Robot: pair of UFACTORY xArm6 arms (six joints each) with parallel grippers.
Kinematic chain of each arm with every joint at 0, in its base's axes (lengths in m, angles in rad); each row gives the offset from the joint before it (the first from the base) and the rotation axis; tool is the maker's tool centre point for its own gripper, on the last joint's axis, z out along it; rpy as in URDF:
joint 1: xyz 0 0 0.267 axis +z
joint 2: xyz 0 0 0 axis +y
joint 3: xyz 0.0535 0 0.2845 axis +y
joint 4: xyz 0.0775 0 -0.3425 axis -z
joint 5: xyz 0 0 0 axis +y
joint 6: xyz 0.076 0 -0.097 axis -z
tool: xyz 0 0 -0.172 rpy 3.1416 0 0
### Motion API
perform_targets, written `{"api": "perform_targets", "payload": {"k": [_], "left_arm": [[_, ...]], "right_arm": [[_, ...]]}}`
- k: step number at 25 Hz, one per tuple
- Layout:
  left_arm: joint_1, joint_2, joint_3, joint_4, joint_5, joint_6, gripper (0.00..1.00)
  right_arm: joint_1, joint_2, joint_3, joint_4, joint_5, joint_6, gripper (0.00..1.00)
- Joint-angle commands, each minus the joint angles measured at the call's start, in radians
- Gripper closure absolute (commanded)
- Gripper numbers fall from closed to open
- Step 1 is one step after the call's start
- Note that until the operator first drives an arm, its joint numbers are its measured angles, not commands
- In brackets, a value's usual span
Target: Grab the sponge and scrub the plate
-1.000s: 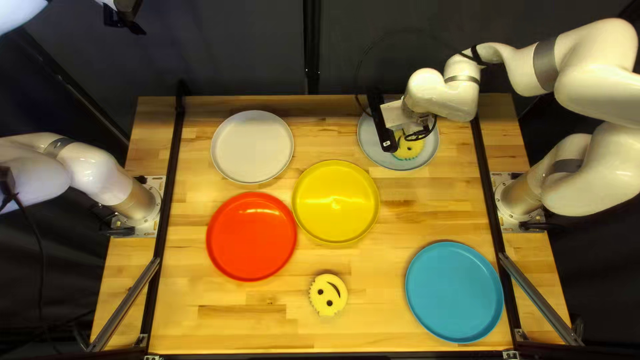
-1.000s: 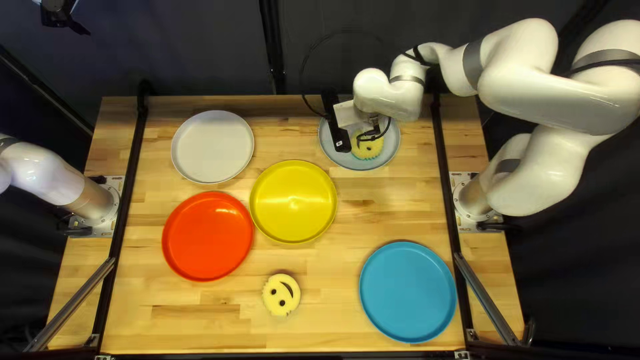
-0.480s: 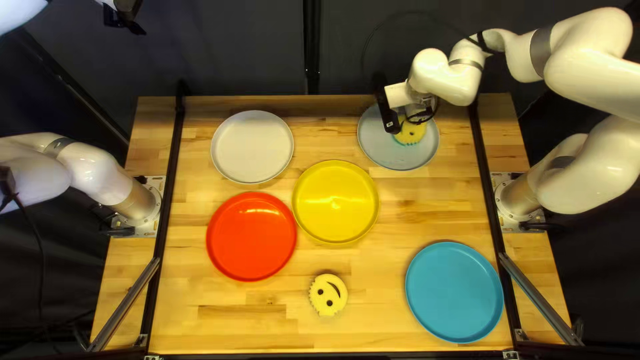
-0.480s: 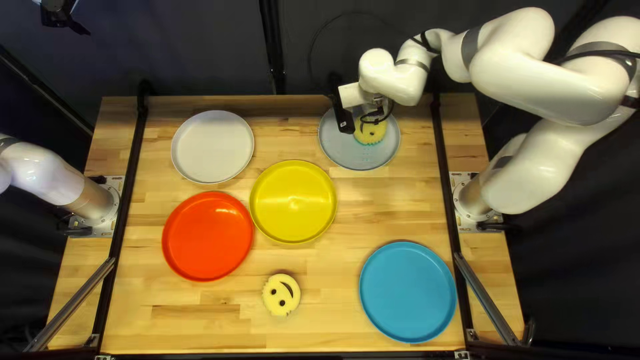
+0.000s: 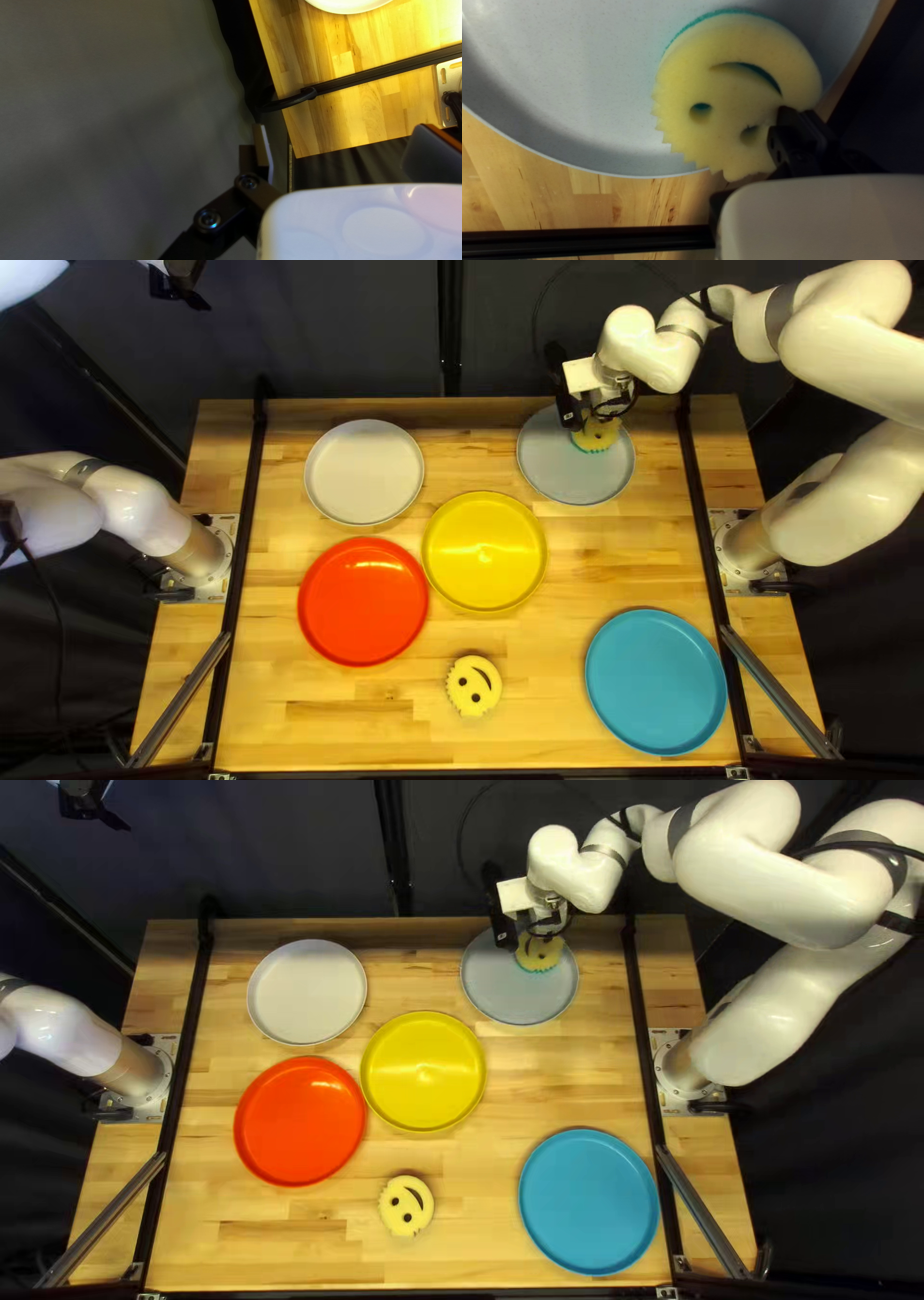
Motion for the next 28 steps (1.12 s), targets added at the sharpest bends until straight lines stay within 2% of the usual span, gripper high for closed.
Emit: {"api": "perform_targets", "payload": {"k": [1, 8, 13, 19, 28], "left_arm": [[0.000, 0.000, 0.000, 0.000, 0.000, 0.000, 0.00], [0.000, 0.000, 0.000, 0.000, 0.000, 0.000, 0.00], [0.000, 0.000, 0.000, 0.000, 0.000, 0.000, 0.00], [0.000, 0.000, 0.000, 0.000, 0.000, 0.000, 0.00], [0.000, 0.000, 0.000, 0.000, 0.000, 0.000, 0.00]], "right_arm": [[0.038, -0.058, 0.057, -0.005, 0.000, 0.001, 1.00], [0.075, -0.114, 0.109, 0.013, 0.003, -0.073, 1.00], [0.081, -0.120, 0.110, 0.026, 0.015, -0.125, 1.00], [0.055, -0.050, 0.023, 0.033, 0.019, -0.167, 1.00], [0.001, 0.126, -0.169, 0.058, 0.017, -0.228, 1.00]]}}
